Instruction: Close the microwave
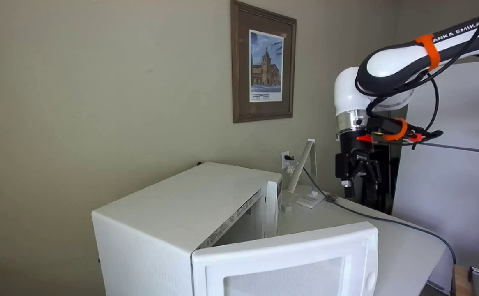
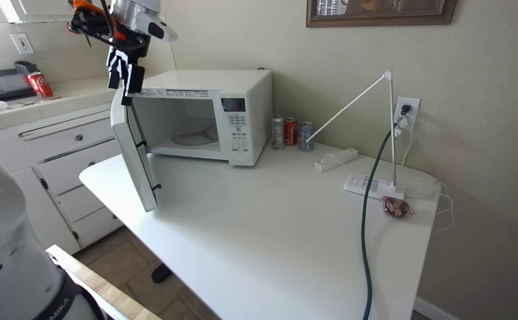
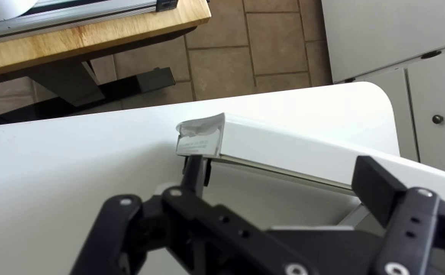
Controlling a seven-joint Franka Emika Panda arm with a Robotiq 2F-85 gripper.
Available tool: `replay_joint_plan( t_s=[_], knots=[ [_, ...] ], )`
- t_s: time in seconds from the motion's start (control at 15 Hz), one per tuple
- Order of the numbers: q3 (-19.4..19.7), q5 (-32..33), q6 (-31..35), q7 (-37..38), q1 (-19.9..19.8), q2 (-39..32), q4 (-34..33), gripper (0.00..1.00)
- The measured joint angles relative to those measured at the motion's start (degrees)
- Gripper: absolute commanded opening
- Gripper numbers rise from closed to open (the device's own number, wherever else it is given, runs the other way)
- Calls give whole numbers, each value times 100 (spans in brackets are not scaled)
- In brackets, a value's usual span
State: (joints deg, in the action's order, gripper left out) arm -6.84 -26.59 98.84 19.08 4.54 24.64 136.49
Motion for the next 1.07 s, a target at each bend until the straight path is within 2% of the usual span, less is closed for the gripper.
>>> replay_joint_plan(
  t_s=[0.47,0.67,0.73,0.8,0.87,1.07],
  knots=[
    [4,0,0,-1,-4,-3,0,100],
    [-40,-201,-130,36,63,-34,-17,99],
    [-81,-272,-220,81,94,-48,-34,90],
    [-131,-344,-306,153,125,-63,-54,74],
    [-183,-400,-392,269,150,-80,-75,70],
    [-346,-504,-513,661,188,-129,-91,45]
  ],
)
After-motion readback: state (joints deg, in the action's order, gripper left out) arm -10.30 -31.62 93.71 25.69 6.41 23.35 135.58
